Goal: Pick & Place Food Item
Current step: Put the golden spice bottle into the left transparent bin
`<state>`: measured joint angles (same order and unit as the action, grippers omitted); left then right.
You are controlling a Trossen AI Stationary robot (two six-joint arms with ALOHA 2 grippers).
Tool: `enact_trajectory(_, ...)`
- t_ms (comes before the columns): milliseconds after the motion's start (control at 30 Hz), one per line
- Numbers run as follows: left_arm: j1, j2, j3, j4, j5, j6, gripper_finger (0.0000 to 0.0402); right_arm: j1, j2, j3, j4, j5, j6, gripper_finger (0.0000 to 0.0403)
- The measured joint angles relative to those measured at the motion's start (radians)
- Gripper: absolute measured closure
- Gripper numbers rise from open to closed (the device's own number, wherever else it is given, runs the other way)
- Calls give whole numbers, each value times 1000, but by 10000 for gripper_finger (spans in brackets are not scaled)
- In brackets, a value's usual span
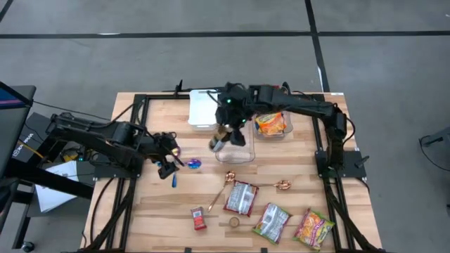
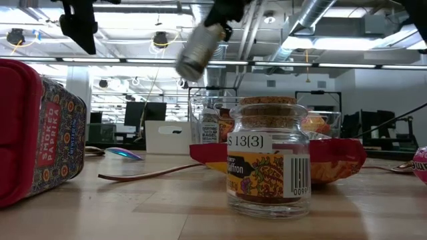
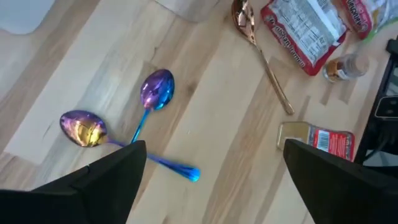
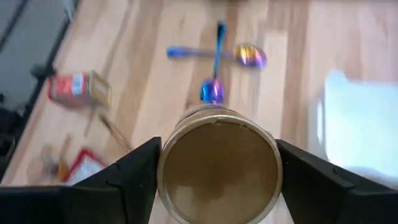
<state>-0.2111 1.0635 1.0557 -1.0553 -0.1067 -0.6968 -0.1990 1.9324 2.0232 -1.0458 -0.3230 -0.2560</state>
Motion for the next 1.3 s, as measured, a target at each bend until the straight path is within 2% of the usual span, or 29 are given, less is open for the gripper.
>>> enact_trajectory(233, 0, -23, -27, -17, -22, -25, 39, -67, -2, 37, -267, 76, -82, 136)
enact_trajectory(367, 0, -27, -69, 7, -23, -46, 43, -99, -2, 34, -312, 145, -82, 136)
enact_trajectory(733, 0, -29, -136, 120, -24, -72, 57, -190, 5, -117, -288, 157, -58, 136)
enact_trajectory(967, 0, -29, -138, 121, -24, -71, 62, -191, 5, -197, -156, 179, -58, 136)
enact_trajectory(1300, 0, -29, -138, 122, -23, -88, 61, -191, 5, -292, -70, 194, -58, 136)
